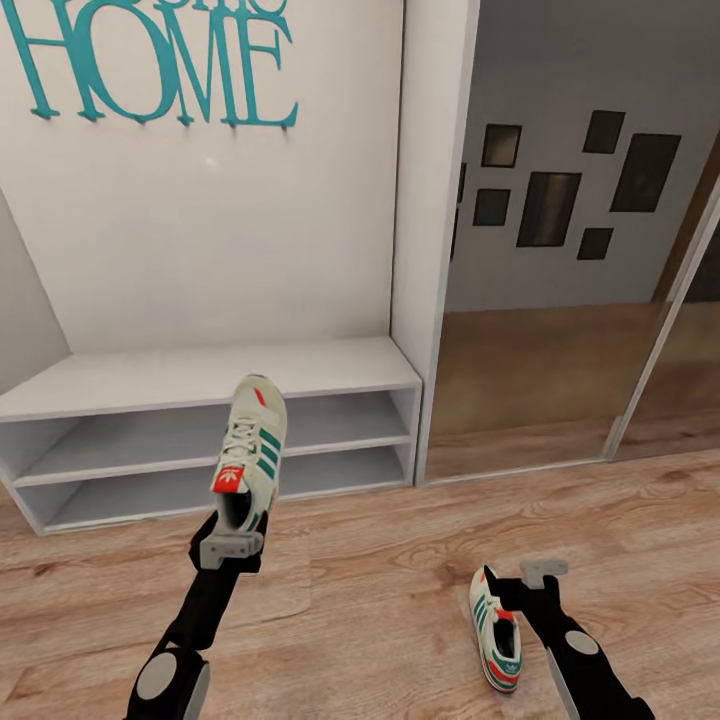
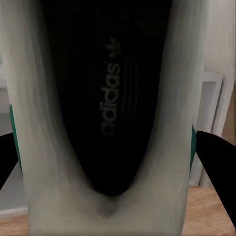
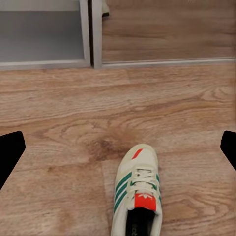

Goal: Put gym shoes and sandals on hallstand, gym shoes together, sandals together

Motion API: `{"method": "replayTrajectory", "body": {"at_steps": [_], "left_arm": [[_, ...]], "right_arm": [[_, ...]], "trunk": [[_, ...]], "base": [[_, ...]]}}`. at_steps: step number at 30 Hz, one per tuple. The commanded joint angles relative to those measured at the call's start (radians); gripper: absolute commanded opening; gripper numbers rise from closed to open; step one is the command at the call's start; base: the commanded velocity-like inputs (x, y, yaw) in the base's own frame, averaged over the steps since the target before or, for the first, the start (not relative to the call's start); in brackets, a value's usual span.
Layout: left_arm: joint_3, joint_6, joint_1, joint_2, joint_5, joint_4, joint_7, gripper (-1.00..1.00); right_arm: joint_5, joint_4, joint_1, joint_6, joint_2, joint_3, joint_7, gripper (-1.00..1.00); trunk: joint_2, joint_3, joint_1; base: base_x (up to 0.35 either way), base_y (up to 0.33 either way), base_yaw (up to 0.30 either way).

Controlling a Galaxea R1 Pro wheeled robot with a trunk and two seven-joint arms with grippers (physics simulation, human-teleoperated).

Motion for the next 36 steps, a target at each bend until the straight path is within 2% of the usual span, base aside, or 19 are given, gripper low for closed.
{"method": "replayTrajectory", "body": {"at_steps": [1, 9, 27, 36], "left_arm": [[-0.002, -0.001, 0.002, -0.001, -0.006, -0.006, -0.006, -1.0], [-0.067, 0.006, 0.021, 0.004, -0.006, -0.026, -0.011, -1.0], [-0.065, 0.012, 0.022, 0.009, -0.005, -0.03, -0.008, -1.0], [-0.066, 0.014, 0.022, 0.009, -0.005, -0.03, -0.008, -1.0]], "right_arm": [[0.01, 0.0, -0.001, -0.005, 0.001, -0.006, 0.007, 1.0], [0.007, -0.002, -0.001, -0.005, 0.001, -0.008, 0.007, 1.0], [0.006, -0.001, -0.001, -0.005, 0.001, -0.009, 0.006, 1.0], [0.006, -0.002, -0.001, -0.005, 0.001, -0.011, 0.006, 1.0]], "trunk": [[0.0, -0.001, 0.0], [0.0, -0.001, 0.0], [-0.126, -0.082, 0.069], [-0.128, -0.131, 0.073]], "base": [[0.0, 0.0, 0.0], [0.0, 0.0, 0.0], [0.0, 0.0, 0.0], [0.0, 0.0, 0.0]]}}
